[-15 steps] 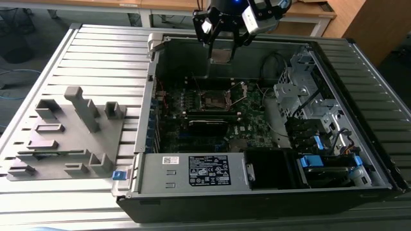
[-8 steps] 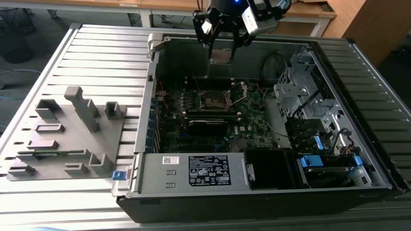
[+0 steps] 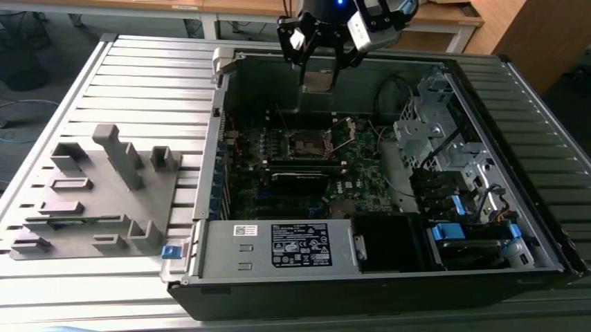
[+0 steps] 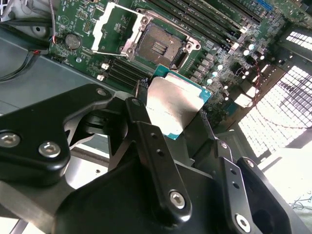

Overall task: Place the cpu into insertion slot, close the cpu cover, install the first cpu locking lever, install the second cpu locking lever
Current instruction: 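Place the cpu into insertion slot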

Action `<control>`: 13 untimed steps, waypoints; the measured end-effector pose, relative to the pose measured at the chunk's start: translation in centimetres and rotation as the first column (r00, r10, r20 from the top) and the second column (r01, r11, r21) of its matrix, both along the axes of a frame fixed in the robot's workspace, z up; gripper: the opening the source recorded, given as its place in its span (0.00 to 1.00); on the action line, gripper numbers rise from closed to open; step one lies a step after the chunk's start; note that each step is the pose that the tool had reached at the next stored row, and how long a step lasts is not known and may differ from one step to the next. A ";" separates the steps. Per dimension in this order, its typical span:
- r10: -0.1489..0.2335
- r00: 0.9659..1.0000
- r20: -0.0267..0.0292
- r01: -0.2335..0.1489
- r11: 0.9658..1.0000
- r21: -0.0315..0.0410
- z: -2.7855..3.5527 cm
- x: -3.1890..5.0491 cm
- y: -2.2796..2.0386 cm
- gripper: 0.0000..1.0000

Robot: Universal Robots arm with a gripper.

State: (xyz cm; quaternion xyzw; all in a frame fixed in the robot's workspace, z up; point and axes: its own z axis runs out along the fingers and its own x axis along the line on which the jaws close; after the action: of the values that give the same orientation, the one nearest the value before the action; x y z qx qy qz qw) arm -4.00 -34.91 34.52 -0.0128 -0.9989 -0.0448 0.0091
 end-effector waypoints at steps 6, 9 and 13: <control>0.000 1.000 0.000 0.000 1.000 0.000 -0.11 0.00 0.00 0.54; 0.000 1.000 0.000 0.000 1.000 0.000 -0.18 0.00 0.00 0.54; 0.000 1.000 0.000 0.000 1.000 0.000 -0.22 0.00 0.00 0.54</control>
State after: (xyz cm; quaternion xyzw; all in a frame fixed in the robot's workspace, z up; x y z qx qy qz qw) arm -4.00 -34.91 34.30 -0.0128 -0.9989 -0.0448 0.0090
